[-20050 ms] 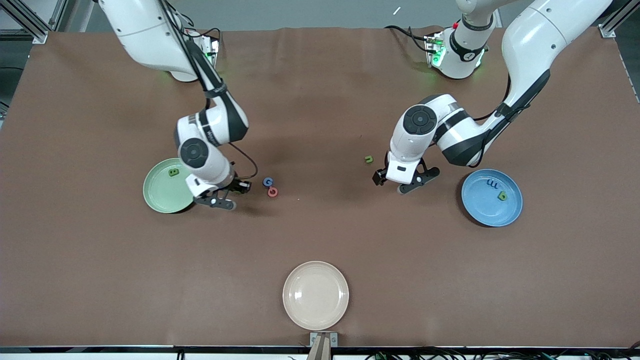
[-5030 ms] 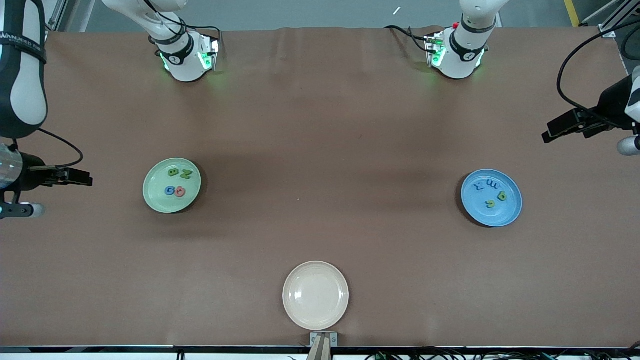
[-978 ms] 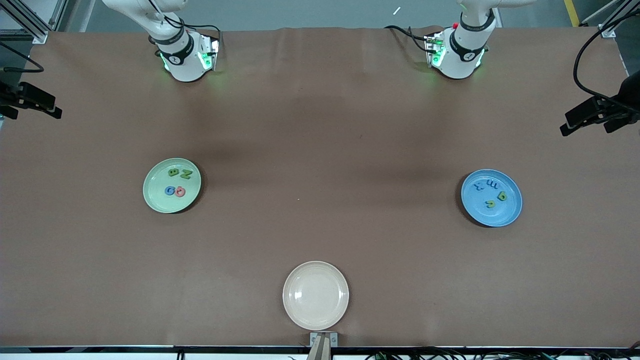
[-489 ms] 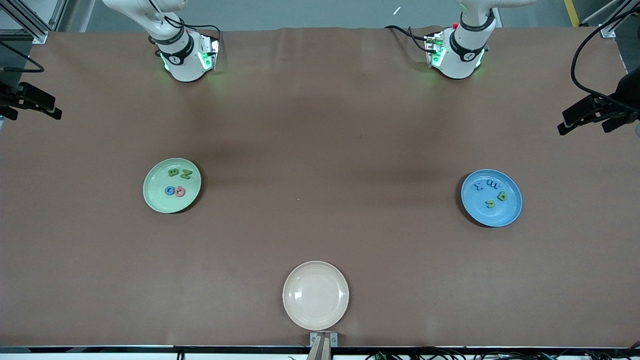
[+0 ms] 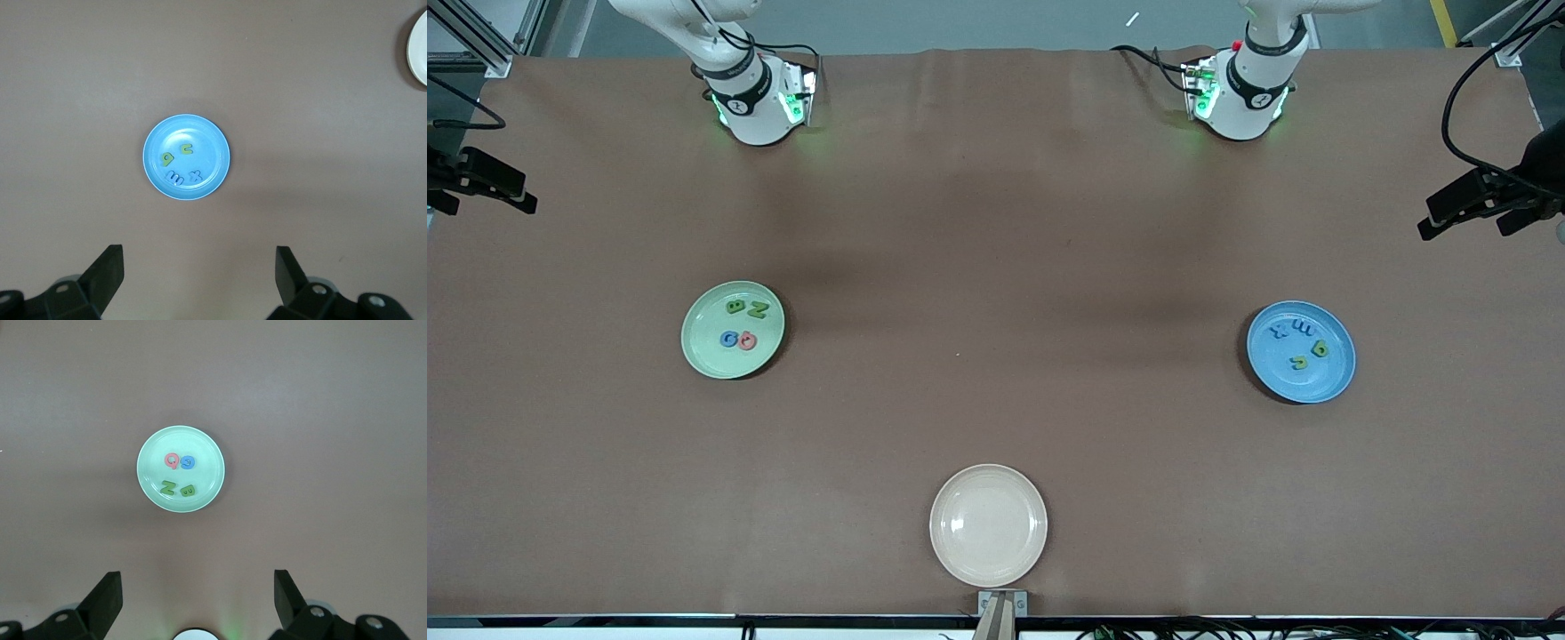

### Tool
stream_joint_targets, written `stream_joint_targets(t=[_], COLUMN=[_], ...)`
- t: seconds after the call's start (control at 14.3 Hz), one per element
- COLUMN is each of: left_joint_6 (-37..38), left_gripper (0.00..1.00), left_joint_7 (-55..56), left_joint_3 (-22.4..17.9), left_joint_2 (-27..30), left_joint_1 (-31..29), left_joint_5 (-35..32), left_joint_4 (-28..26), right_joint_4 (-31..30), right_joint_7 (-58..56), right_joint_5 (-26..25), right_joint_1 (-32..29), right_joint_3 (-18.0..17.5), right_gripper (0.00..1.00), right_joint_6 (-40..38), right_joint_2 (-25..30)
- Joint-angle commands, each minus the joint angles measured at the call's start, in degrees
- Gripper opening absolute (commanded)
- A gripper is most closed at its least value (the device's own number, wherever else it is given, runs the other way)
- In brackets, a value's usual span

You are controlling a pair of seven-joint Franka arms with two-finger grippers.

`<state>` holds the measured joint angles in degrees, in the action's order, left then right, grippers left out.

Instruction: Sort upper and lower case letters into plates

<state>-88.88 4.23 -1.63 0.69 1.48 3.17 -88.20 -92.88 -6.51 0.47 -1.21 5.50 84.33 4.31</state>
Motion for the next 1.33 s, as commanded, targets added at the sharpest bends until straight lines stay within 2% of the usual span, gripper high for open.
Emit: stream_joint_targets(t=[0.0,0.49,1.26], left_joint_6=[0.03,0.29,0.90], left_gripper=[1.00,1.00,1.00], left_joint_7=[-1.24,-1.33,-1.33], left_joint_3=[0.05,1.09,1.63], left_joint_2=[0.89,0.89,0.98], left_joint_1=[0.02,0.20,0.02], left_joint_5=[-0.88,-3.34,-3.61], left_joint_4=[0.05,-0.21,-0.48], right_joint_4=[-2.57,-2.49,-2.49], right_joint_7=[-0.70,-2.61,-3.95], right_joint_5=[1.29,1.29,1.38], right_joint_1=[-0.81,-0.64,-0.81], right_joint_3=[-0.49,-0.58,-0.58], right_gripper=[1.00,1.00,1.00], right_joint_6=[1.10,2.15,2.15], right_joint_2=[2.19,2.19,2.28])
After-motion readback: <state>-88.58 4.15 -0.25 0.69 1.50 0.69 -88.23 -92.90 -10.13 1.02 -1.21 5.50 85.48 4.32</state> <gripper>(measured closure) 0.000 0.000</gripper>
